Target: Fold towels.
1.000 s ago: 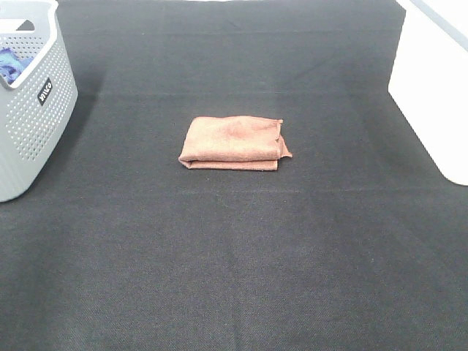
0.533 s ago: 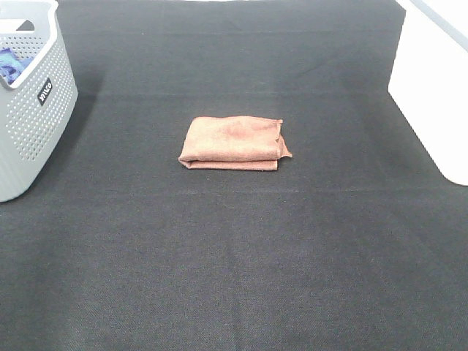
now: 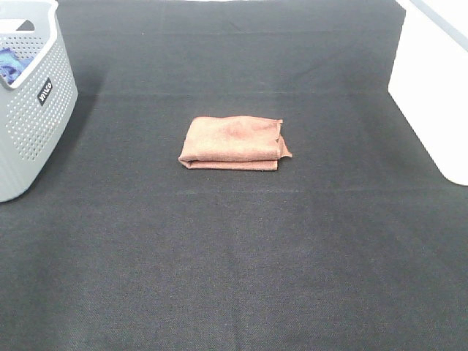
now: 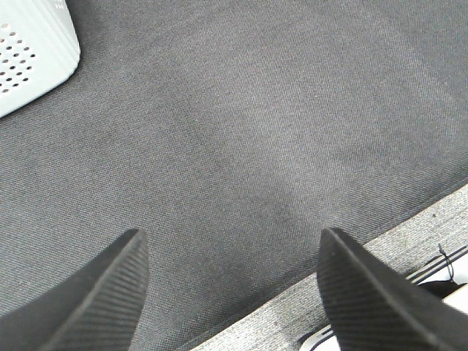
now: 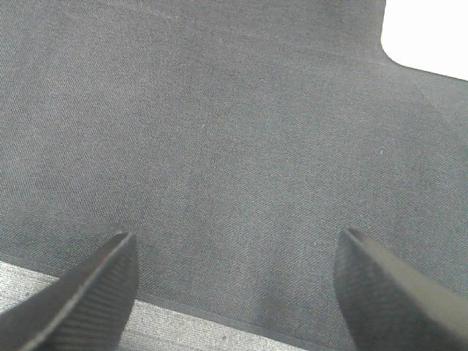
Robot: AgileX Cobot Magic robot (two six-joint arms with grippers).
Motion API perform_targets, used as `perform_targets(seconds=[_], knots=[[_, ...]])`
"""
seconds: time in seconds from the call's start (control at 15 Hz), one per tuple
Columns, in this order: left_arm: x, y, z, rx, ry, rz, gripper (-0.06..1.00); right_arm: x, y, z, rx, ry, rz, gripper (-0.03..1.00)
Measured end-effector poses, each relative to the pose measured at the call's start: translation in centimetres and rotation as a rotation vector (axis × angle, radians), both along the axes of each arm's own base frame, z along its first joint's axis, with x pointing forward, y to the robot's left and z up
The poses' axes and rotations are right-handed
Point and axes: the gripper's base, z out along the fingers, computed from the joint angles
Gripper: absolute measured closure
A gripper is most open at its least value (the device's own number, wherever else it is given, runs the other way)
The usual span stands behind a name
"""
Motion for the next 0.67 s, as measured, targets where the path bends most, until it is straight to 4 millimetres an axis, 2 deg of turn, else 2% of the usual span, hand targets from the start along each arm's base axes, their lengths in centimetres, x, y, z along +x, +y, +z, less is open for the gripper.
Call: perform_targets(seconds=[0.27,0.4,0.67], knots=[[-0.1,0.9,0.1,-0.006,-0.029,0.183,0.31,-0.4,-0.2,0.1,0.004,-0.034,-0.062,0.26],[-1.5,1.2,0.5,-0.025,-0.129,0.250,0.31,-1.7,-0.4,0.4,0.008,-0.119,-0.103,0.26],[-4.2,1.4,0.7,-0.057,-0.301,0.253,0.31,-4.0,-0.4,0.5,0.019,-0.267,-0.101,0.26]])
